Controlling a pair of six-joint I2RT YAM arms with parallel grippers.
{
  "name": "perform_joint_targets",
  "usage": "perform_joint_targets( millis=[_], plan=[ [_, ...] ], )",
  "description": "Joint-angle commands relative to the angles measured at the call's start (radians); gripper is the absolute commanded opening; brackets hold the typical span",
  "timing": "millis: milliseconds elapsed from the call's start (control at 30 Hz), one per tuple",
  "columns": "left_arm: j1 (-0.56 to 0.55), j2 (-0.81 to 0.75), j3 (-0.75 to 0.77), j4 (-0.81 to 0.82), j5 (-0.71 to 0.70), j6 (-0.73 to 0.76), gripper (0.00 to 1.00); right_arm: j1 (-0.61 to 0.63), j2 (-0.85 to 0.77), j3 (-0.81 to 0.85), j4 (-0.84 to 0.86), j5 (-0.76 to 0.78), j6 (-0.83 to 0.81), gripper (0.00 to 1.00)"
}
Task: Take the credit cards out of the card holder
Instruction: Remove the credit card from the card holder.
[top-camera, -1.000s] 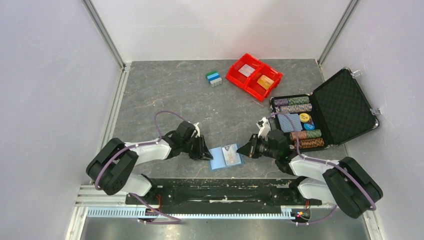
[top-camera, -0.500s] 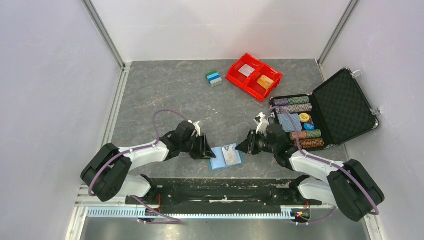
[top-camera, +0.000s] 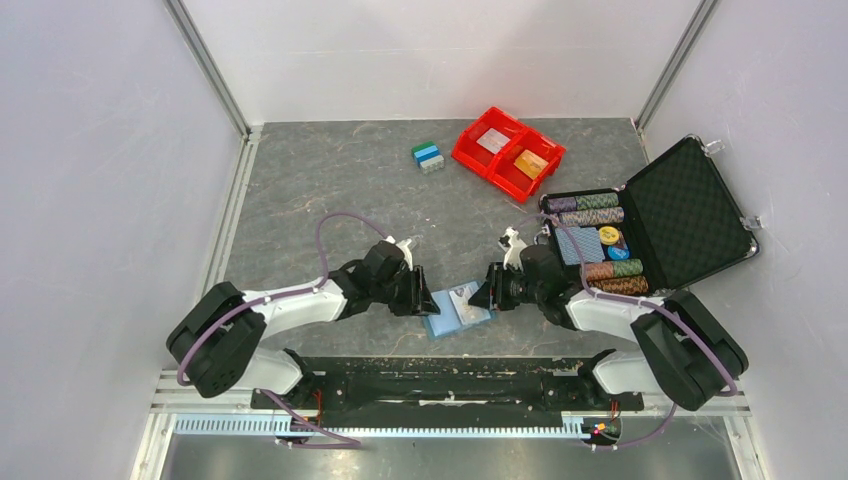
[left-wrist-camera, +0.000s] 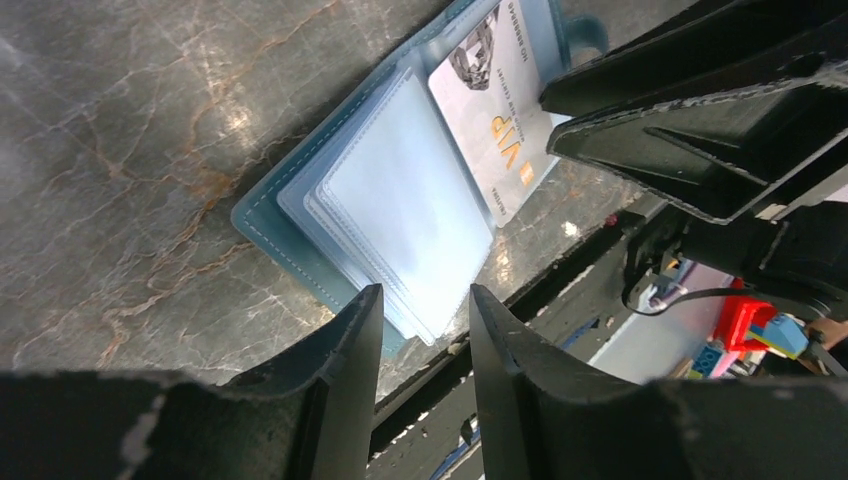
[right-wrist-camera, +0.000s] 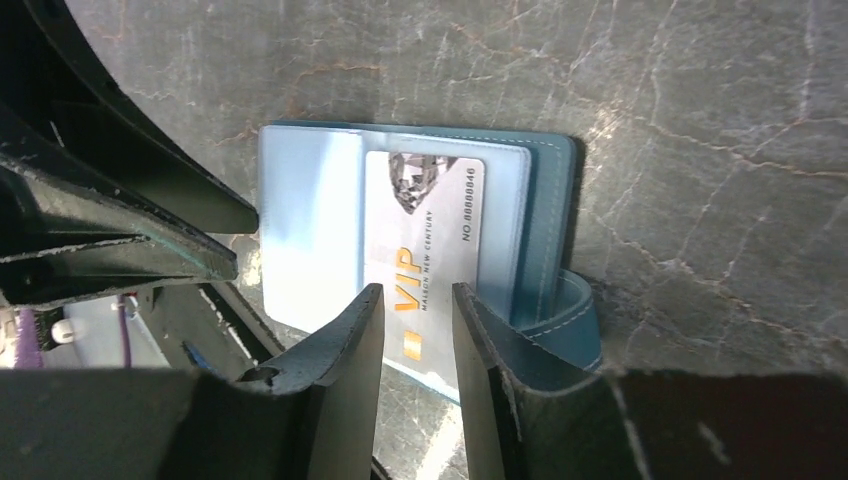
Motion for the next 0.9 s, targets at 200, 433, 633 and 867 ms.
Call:
perform_joint_targets(
  millis=[200, 433, 633, 867],
  plan=[
    [-0.040, -0.098, 0.053, -0.087, -0.164, -0.047, 0.44, 0.003, -0.007, 0.072, -0.034, 0.057, -0.077, 0.35],
    [-0.067, -0.091, 0.094, -0.109, -0.191, -0.047, 0.39, 0.002, 0.024, 0.077, 0.002, 0.022, -0.060, 0.35],
    [-0.071, -0.065, 0.058, 0.014, -0.149, -0.073, 0.35, 0.002, 0.019, 0.081, 0.006, 0.027, -0.058, 0.34],
    [-0.071, 0.065, 0.042, 0.186, -0.101, -0.089, 0.19, 0.001, 0.075, 0.078, 0.019, 0.035, -0.068, 0.36]
  ],
)
